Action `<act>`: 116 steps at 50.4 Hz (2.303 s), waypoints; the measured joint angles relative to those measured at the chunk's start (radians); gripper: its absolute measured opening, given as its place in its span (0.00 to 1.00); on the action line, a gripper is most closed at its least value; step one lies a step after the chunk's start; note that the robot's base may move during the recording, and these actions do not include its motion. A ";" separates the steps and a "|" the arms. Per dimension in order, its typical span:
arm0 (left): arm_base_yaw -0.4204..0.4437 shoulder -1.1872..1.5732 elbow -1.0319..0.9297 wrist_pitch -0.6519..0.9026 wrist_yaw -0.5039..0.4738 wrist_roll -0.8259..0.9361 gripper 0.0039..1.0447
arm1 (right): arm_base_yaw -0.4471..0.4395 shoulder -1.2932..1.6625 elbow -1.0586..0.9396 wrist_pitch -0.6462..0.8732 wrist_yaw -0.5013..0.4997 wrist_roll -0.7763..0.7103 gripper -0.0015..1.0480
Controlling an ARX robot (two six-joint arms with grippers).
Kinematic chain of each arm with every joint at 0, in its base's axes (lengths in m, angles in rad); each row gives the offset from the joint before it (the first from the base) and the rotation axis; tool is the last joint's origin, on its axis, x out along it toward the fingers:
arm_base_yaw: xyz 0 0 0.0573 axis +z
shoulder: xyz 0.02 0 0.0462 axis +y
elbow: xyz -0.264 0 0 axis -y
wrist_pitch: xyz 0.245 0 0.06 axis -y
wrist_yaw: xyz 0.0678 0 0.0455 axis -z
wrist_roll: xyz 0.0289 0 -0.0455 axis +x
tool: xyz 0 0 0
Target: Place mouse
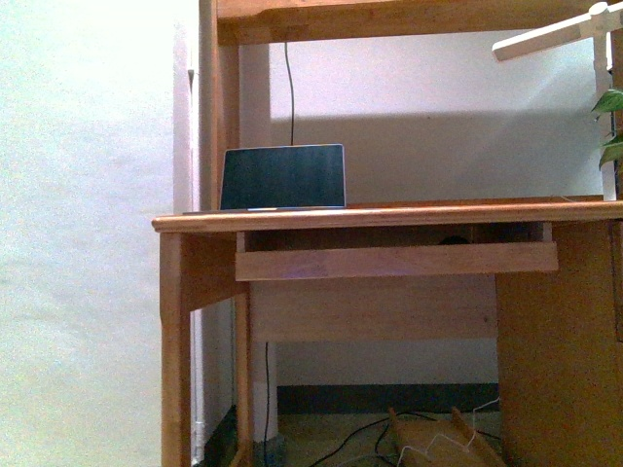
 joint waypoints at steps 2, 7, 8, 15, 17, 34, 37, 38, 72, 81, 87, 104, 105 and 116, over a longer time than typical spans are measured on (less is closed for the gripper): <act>0.000 0.000 0.000 0.000 0.000 0.000 0.93 | 0.000 0.000 0.000 0.000 0.000 0.000 0.93; 0.000 0.000 0.000 0.000 0.000 0.000 0.93 | 0.000 0.000 0.000 0.000 0.000 0.000 0.93; 0.000 0.000 0.000 0.000 0.000 0.000 0.93 | 0.000 0.000 0.000 0.000 0.000 0.000 0.93; 0.000 0.000 0.000 0.000 0.000 0.000 0.93 | 0.000 0.000 0.000 0.000 0.000 0.000 0.93; 0.000 0.000 0.000 0.000 0.000 0.000 0.93 | 0.000 0.000 0.000 0.000 0.000 0.000 0.93; 0.000 0.000 0.000 0.000 0.000 0.000 0.93 | 0.000 0.000 0.000 0.000 0.000 0.000 0.93; 0.000 0.000 0.000 0.000 0.000 0.000 0.93 | 0.000 0.000 0.000 0.000 0.000 0.000 0.93; 0.000 0.000 0.000 0.000 0.000 0.000 0.93 | 0.000 0.000 0.000 0.000 0.000 0.000 0.93; 0.000 0.000 0.000 0.000 0.000 0.000 0.93 | 0.000 0.000 0.000 0.000 0.000 0.000 0.93; 0.000 0.000 0.000 0.000 0.000 0.000 0.93 | 0.000 0.000 0.000 0.000 0.000 0.000 0.93; 0.000 0.000 0.000 0.000 0.000 0.000 0.93 | 0.000 0.000 0.000 0.000 0.000 0.000 0.93; 0.000 0.000 0.000 0.000 0.000 0.000 0.93 | 0.000 0.000 0.000 0.000 0.000 0.000 0.93; 0.000 0.000 0.000 0.000 0.000 0.000 0.93 | 0.000 0.000 0.000 0.000 0.000 0.000 0.93; 0.000 0.000 0.000 0.000 0.000 0.000 0.93 | 0.000 0.000 0.000 0.000 -0.001 0.000 0.93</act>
